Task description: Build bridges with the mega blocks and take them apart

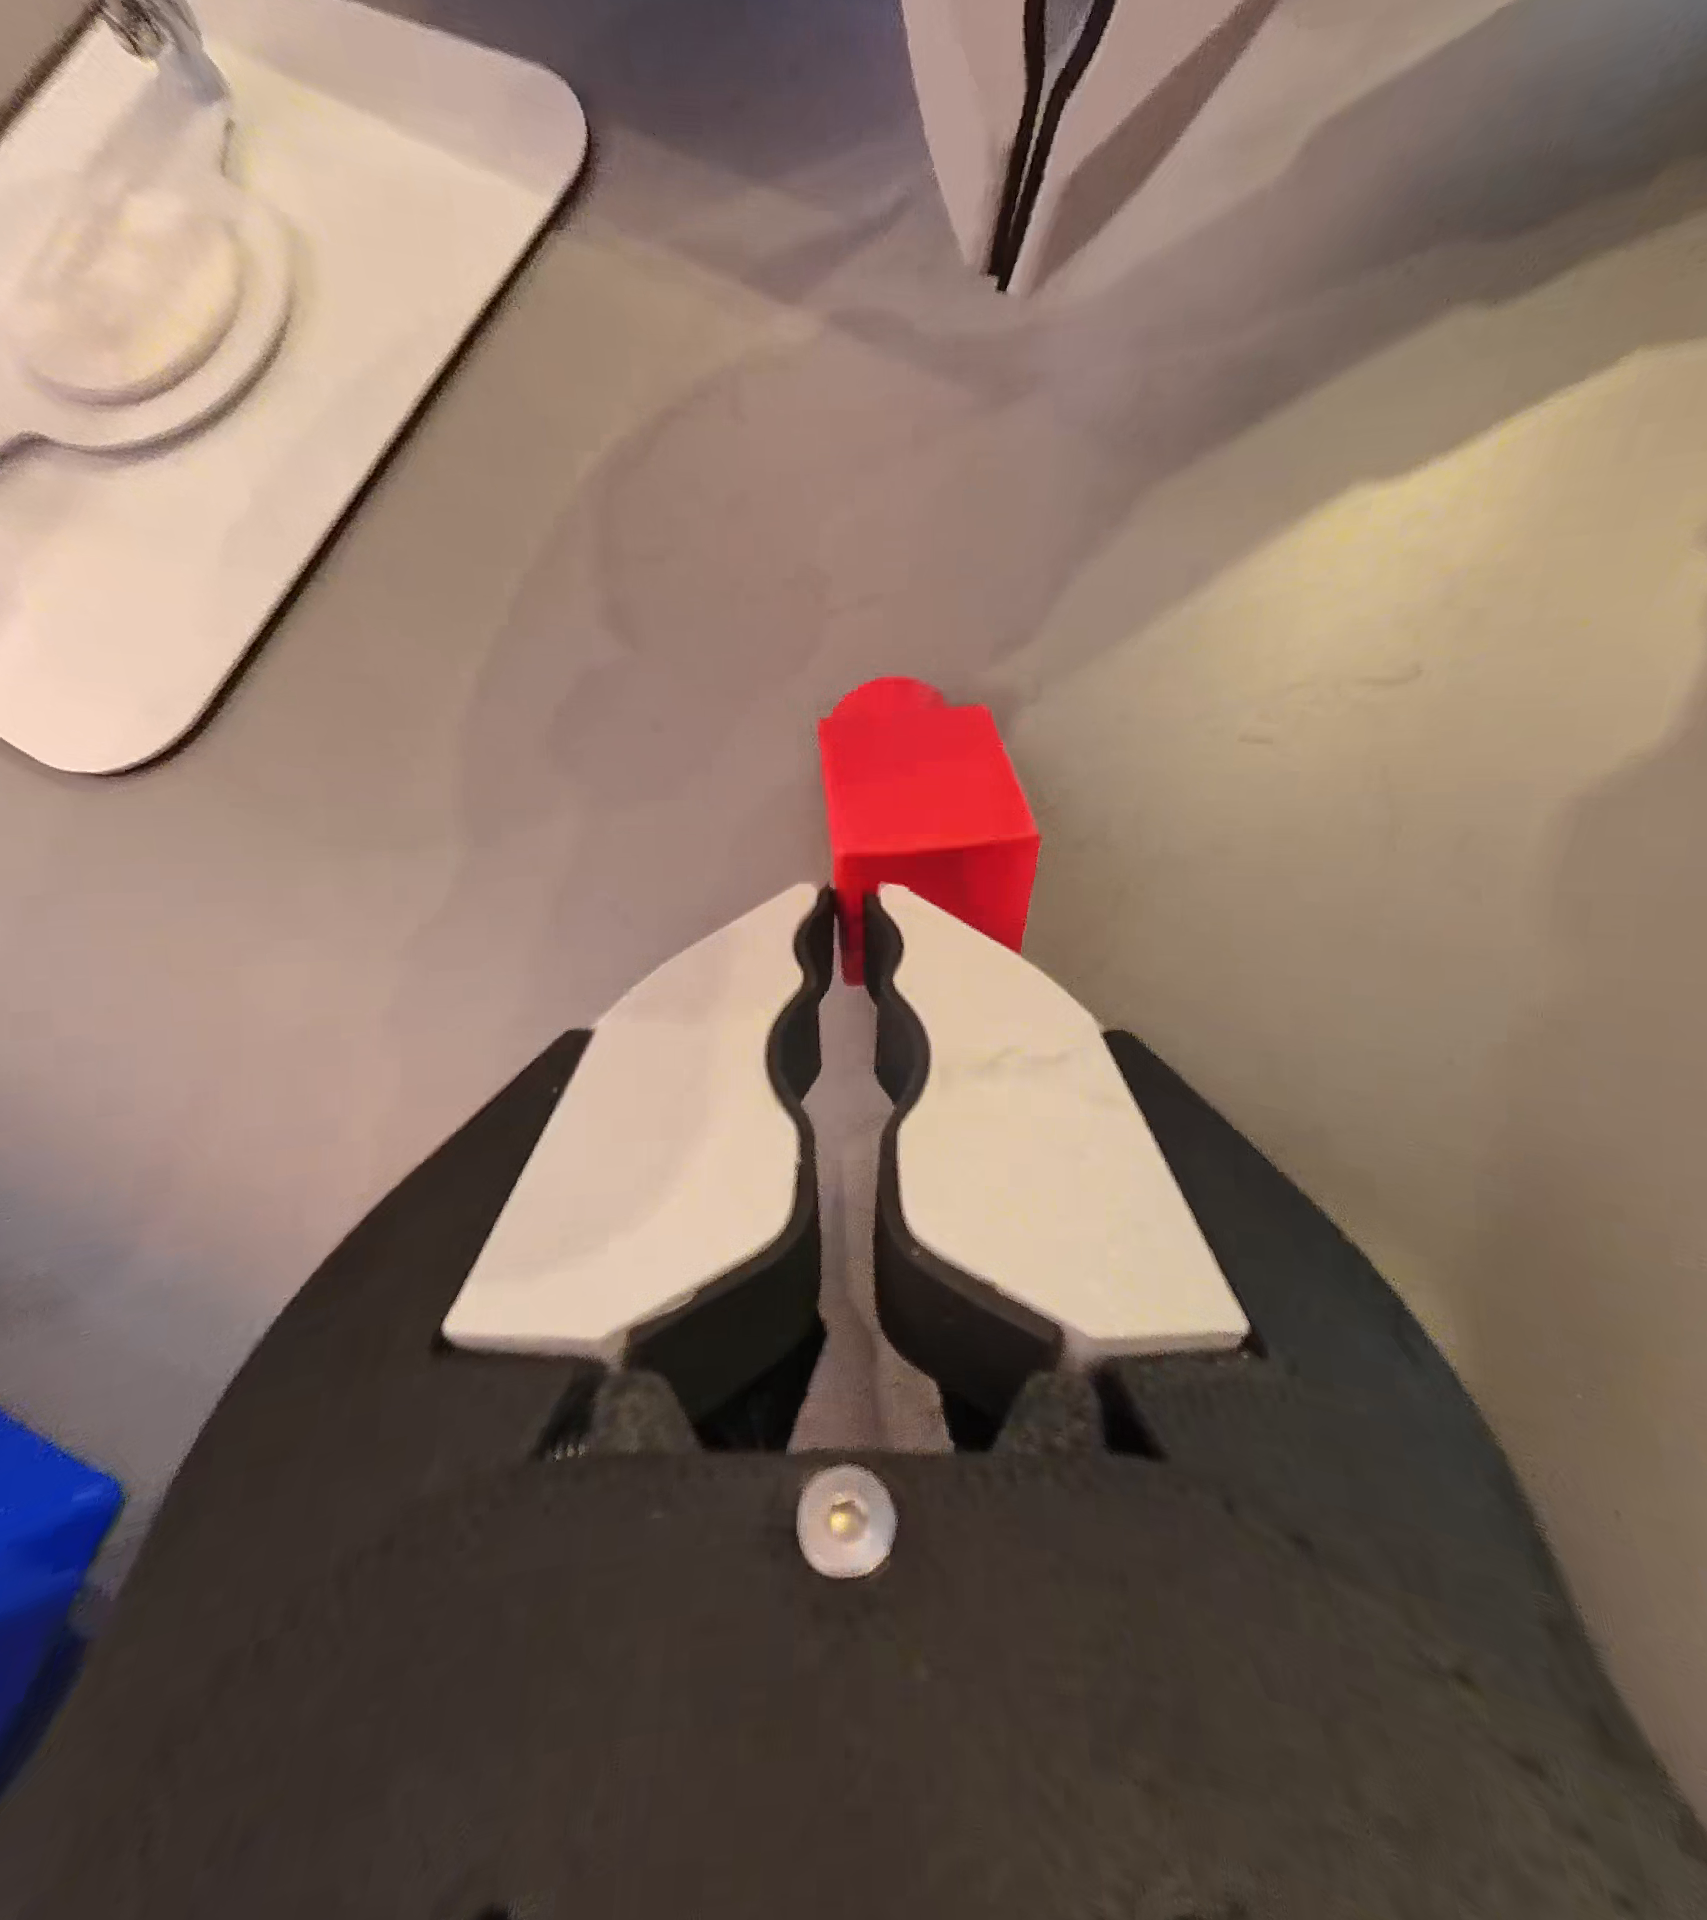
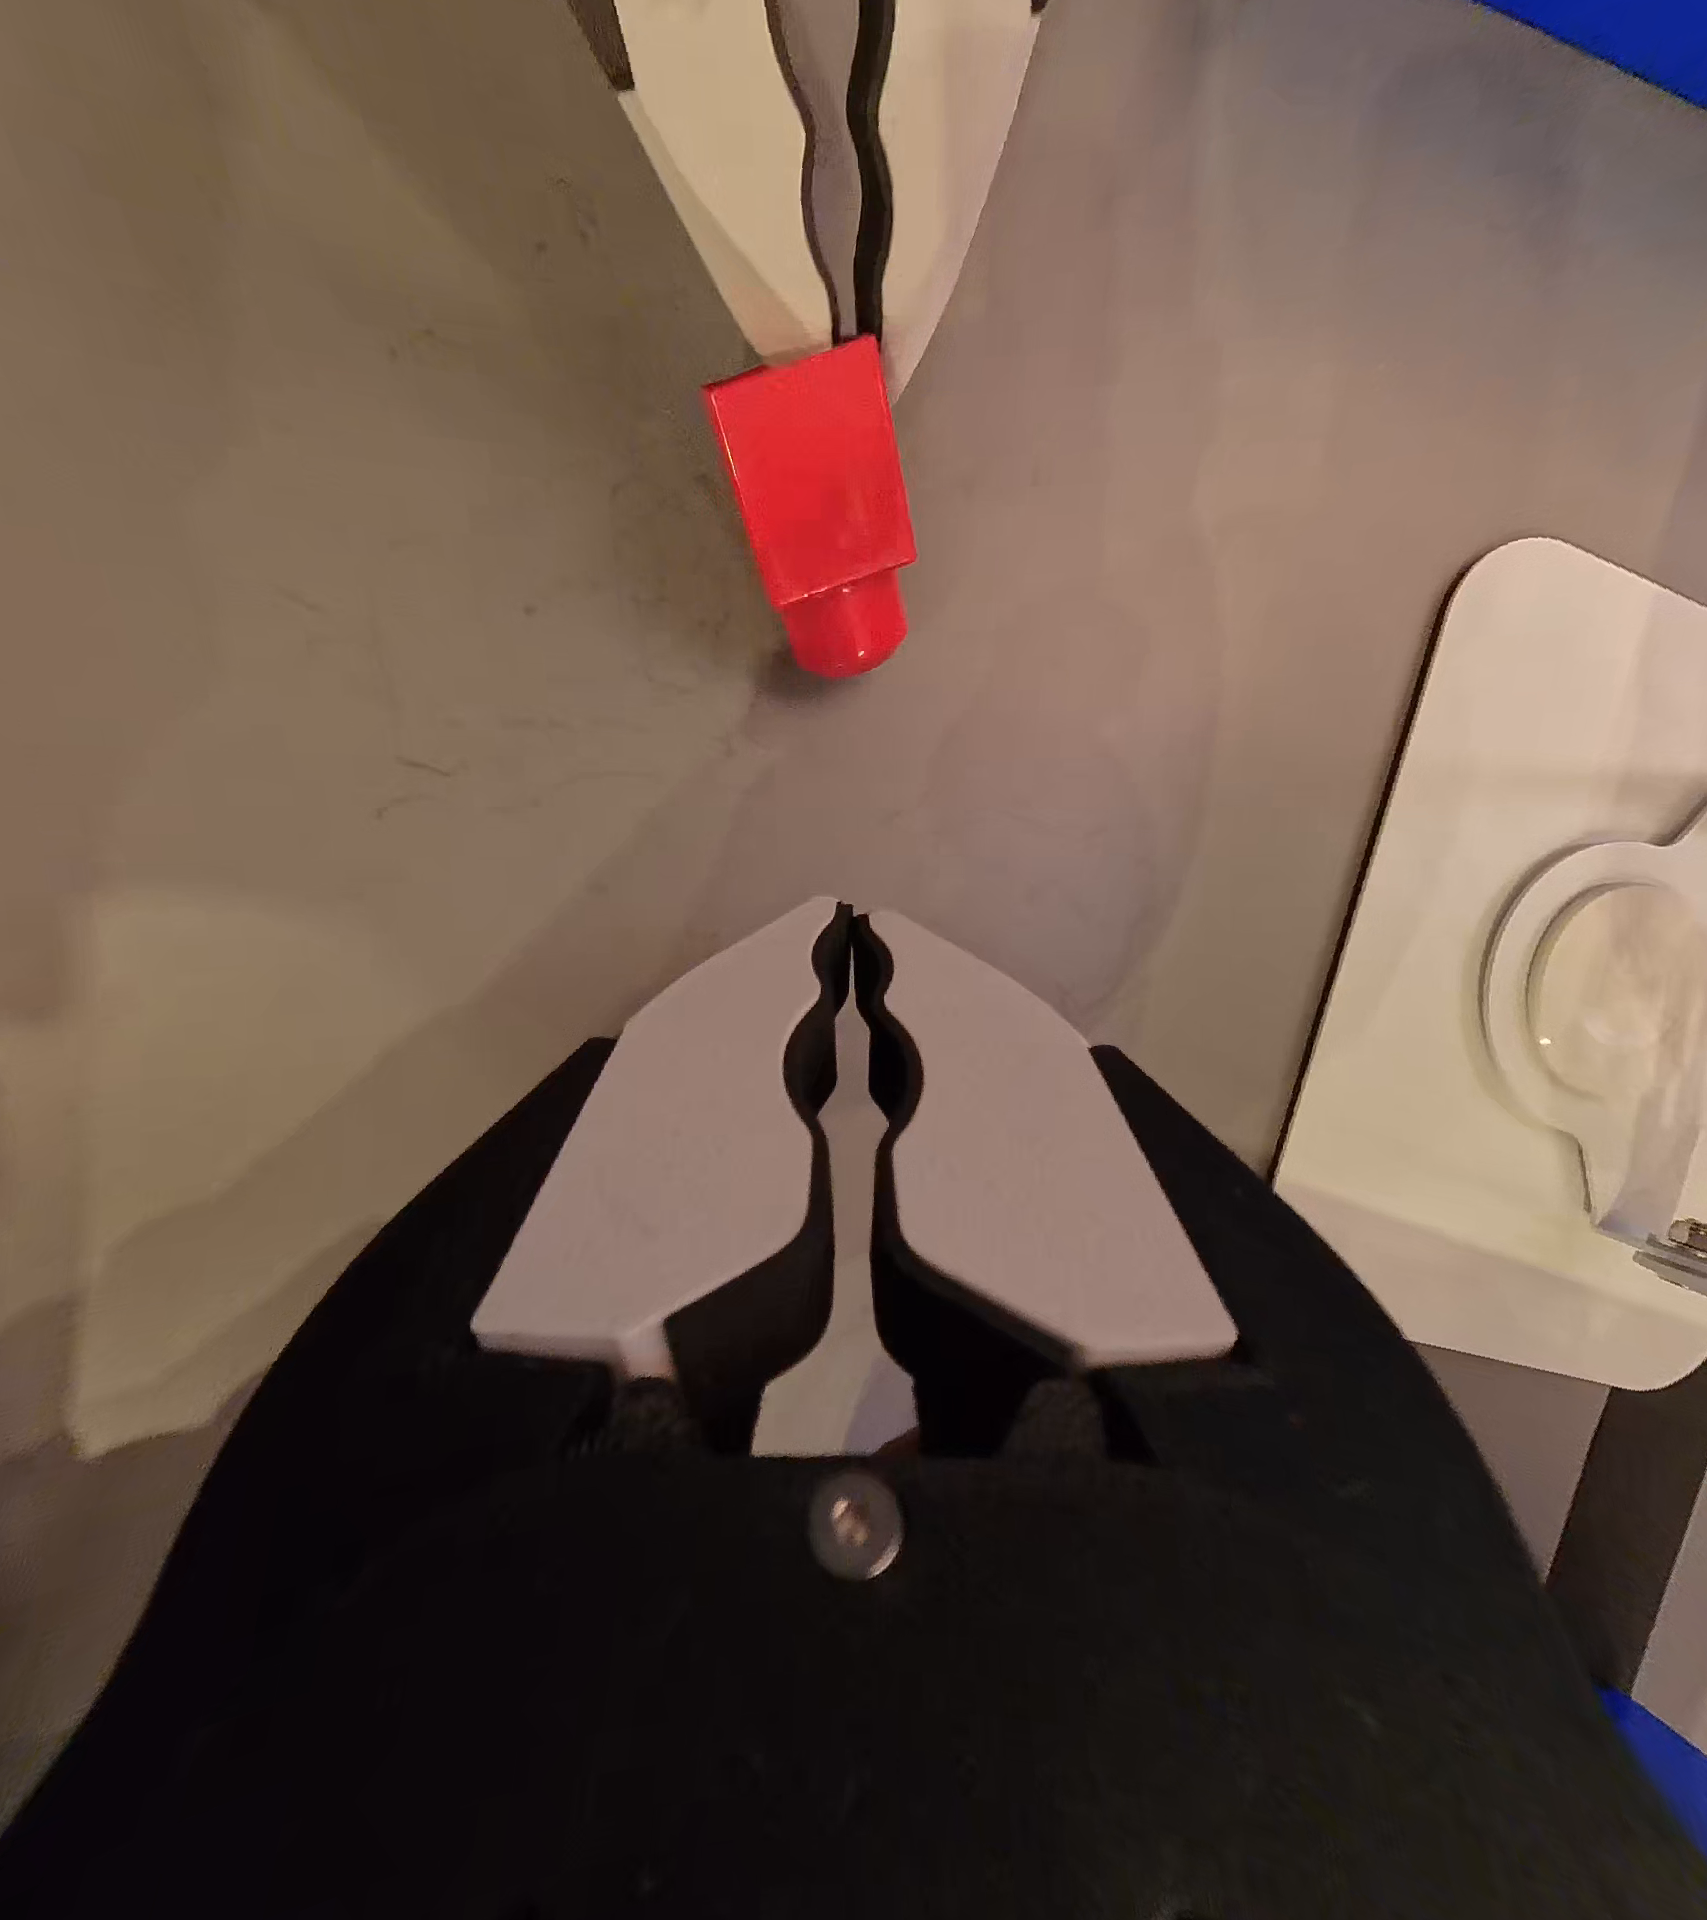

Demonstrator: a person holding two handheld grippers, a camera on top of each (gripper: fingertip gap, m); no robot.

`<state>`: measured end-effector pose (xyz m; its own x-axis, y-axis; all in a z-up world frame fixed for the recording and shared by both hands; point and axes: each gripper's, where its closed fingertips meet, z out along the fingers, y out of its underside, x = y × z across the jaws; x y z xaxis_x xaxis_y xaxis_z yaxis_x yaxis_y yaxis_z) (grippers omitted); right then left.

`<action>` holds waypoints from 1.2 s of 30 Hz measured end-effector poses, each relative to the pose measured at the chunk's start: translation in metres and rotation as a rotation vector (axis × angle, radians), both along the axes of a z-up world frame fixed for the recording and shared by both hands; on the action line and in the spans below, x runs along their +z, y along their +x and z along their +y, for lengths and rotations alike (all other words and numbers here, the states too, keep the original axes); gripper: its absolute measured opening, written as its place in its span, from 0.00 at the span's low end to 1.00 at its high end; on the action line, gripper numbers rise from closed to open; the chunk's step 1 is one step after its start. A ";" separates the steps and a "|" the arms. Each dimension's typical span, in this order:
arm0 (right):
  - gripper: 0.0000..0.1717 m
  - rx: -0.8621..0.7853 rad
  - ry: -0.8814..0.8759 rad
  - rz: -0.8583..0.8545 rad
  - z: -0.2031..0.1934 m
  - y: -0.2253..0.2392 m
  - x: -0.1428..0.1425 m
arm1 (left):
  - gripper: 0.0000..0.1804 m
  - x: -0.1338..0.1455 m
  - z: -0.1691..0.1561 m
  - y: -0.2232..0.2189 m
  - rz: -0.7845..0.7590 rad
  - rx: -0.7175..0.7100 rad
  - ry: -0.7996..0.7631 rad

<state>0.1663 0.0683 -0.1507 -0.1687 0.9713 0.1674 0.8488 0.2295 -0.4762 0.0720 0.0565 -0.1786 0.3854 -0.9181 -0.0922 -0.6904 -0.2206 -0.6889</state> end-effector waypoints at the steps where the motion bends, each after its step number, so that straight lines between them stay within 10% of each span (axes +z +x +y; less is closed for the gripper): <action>1: 0.00 0.000 0.000 -0.002 0.000 0.000 -0.001 | 0.03 -0.004 -0.002 0.001 0.000 -0.006 -0.031; 5: 0.00 -0.001 0.008 -0.010 0.000 0.001 0.000 | 0.18 0.002 0.000 -0.009 -0.030 0.034 -0.038; 12: 0.00 -0.014 0.019 0.013 0.004 0.003 0.008 | 0.12 0.098 0.053 -0.140 0.119 0.320 0.250; 18: 0.00 -0.005 0.027 -0.007 0.001 0.002 0.003 | 0.19 0.069 0.106 -0.270 0.488 0.617 0.021; 22: 0.01 -0.002 0.031 -0.012 0.001 0.002 0.002 | 0.19 0.047 0.121 -0.317 0.905 0.513 0.051; 36: 0.01 -0.010 0.009 -0.017 0.005 0.004 -0.004 | 0.09 0.010 0.135 -0.339 1.226 0.173 -0.060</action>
<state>0.1700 0.0734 -0.1546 -0.1614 0.9715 0.1734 0.8590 0.2248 -0.4600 -0.2675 0.1911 -0.1683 0.1914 -0.8789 -0.4369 -0.8305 -0.3823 0.4052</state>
